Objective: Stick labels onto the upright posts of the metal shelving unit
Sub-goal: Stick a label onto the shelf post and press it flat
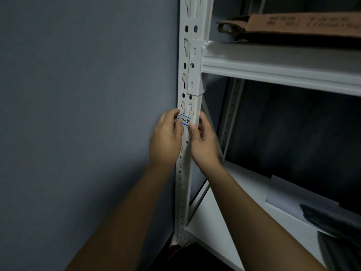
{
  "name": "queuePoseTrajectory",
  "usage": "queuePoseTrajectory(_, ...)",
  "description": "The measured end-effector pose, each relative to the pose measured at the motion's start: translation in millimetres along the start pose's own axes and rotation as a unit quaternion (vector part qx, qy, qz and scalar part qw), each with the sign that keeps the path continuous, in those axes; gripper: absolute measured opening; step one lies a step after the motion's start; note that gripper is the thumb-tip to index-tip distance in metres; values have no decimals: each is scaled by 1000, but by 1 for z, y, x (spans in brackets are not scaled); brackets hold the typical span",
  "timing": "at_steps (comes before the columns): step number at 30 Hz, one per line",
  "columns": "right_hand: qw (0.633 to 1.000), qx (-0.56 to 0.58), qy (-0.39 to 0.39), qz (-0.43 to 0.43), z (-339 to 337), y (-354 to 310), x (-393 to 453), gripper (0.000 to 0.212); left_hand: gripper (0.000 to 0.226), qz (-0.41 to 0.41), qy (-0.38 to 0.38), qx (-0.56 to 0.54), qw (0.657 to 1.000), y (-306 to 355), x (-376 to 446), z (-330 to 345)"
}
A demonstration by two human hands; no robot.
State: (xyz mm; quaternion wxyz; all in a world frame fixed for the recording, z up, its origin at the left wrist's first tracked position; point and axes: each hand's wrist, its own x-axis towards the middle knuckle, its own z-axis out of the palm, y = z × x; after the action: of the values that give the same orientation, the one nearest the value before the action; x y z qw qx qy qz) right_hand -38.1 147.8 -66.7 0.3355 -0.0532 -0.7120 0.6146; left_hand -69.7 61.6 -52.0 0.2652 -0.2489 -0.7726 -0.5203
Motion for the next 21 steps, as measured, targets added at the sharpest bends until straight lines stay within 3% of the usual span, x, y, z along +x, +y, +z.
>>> queuePoseTrajectory(7,999,-16,28,4,7,20,3,41,18,49,31,23,998,-5,0,6)
queuePoseTrajectory(13,998,-39,58,-3,16,22,3,48,39,68,43,31,996,-7,-2,7)
queuePoseTrajectory(21,997,-45,58,-1,15,22,2,48,34,62,30,49,996,-13,-9,7)
